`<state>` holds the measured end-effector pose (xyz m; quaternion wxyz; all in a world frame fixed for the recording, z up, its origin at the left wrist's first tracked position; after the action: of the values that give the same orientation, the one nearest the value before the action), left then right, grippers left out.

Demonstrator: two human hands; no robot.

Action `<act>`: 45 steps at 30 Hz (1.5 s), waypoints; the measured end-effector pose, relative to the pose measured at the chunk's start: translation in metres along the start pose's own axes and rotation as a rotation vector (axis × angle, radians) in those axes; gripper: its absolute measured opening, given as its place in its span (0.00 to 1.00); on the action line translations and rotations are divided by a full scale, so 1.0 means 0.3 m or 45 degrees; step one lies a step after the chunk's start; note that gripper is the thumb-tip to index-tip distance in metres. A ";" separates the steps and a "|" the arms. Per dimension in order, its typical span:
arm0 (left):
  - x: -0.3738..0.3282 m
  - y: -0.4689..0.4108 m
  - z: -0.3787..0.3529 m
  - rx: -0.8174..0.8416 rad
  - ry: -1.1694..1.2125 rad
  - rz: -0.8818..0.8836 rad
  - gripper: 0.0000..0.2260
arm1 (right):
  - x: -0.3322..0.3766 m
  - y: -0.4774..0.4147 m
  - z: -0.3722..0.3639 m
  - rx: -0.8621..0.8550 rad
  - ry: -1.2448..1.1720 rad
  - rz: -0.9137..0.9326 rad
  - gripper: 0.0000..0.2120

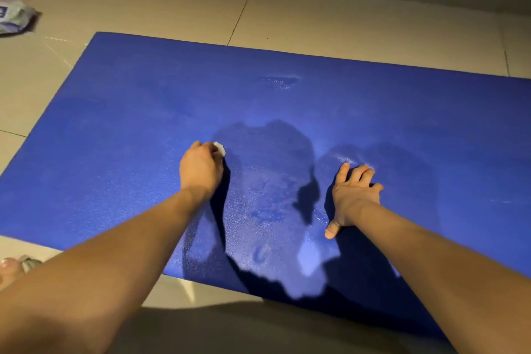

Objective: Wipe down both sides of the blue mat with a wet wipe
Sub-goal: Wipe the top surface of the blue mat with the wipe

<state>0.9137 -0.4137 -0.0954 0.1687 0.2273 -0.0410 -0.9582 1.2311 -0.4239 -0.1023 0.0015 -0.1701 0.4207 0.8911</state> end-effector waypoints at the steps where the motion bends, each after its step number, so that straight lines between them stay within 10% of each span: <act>1: -0.019 0.009 -0.013 -0.003 0.059 0.032 0.07 | -0.002 0.002 0.000 -0.008 -0.005 0.014 0.82; 15: -0.382 0.112 -0.230 0.256 -0.061 -0.559 0.05 | -0.007 -0.002 0.000 -0.010 -0.005 0.037 0.83; 23: -0.168 -0.136 -0.100 -0.073 0.065 0.243 0.09 | -0.008 -0.008 -0.003 -0.017 -0.011 0.045 0.84; 36: -0.471 0.024 -0.252 0.150 -0.096 -0.342 0.07 | -0.012 -0.008 0.001 -0.014 -0.012 0.056 0.84; 45: -0.036 0.077 -0.035 0.025 0.034 0.180 0.08 | -0.025 0.007 -0.001 -0.073 -0.044 0.107 0.84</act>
<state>0.9346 -0.4318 -0.0964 0.2343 0.2383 -0.0643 -0.9403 1.2380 -0.4245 -0.0987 -0.0336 -0.1366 0.4016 0.9050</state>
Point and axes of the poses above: each hand's wrist, its own y-axis away from the middle knuckle, its own z-axis out of the back of the hand, x = y × z, the point moved 4 cm from there along -y, towards the middle knuckle, and after that the axes turned 4 degrees about x, right-handed, at the moved point
